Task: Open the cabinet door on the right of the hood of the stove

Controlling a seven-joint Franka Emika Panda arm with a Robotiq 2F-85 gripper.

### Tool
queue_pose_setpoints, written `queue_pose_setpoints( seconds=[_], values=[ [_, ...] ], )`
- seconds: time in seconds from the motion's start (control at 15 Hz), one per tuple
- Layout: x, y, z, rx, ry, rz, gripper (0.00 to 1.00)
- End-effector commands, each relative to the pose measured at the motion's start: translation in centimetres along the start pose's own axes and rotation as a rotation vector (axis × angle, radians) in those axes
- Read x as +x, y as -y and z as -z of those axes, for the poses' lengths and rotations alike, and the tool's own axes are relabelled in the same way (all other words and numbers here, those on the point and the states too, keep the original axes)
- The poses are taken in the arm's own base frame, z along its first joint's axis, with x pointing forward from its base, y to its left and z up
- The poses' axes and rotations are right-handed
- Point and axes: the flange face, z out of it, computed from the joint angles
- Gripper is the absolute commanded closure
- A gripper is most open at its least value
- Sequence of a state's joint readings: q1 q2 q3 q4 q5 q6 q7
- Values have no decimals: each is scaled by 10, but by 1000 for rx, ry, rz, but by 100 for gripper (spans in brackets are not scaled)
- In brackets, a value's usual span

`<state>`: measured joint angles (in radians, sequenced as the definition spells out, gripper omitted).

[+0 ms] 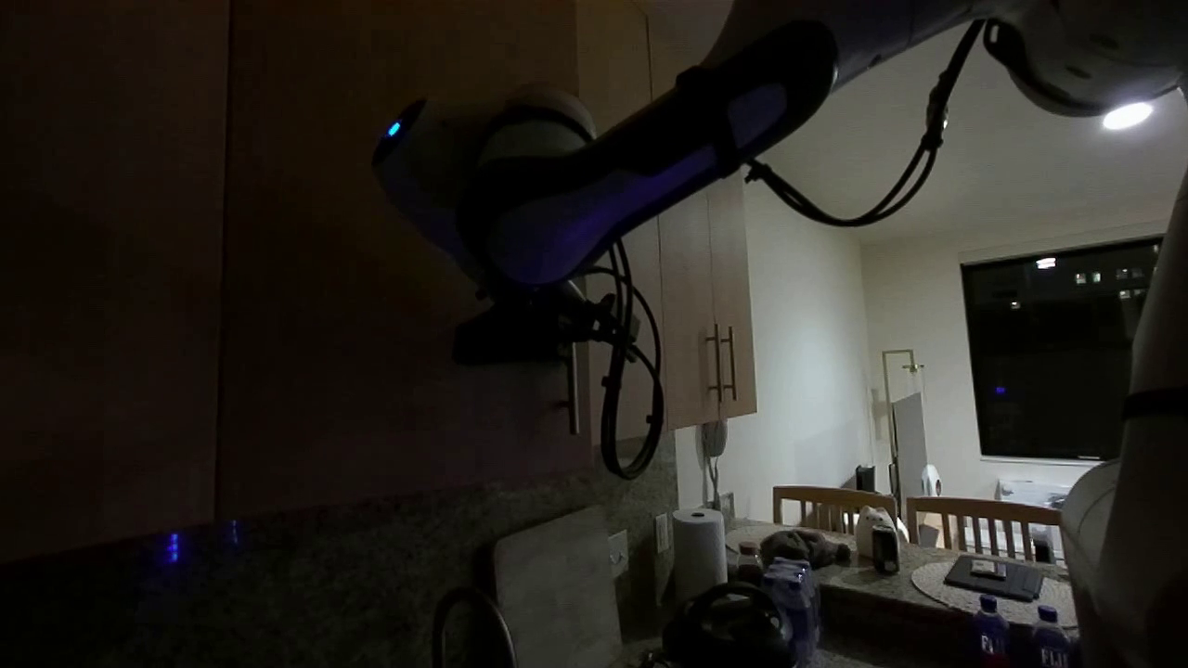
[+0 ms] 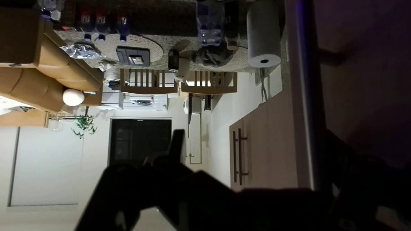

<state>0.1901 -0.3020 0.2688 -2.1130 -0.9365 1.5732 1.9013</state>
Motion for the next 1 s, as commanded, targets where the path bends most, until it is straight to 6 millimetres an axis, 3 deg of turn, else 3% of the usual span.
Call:
queue_pose_setpoints(
  seconds=[0.0,0.33,0.93],
  values=[
    [-1,-33,-7,-155,11,-47,0],
    [-14,-45,0,-202,37,-70,0],
    [-47,-37,35,-318,60,-160,0]
  ],
)
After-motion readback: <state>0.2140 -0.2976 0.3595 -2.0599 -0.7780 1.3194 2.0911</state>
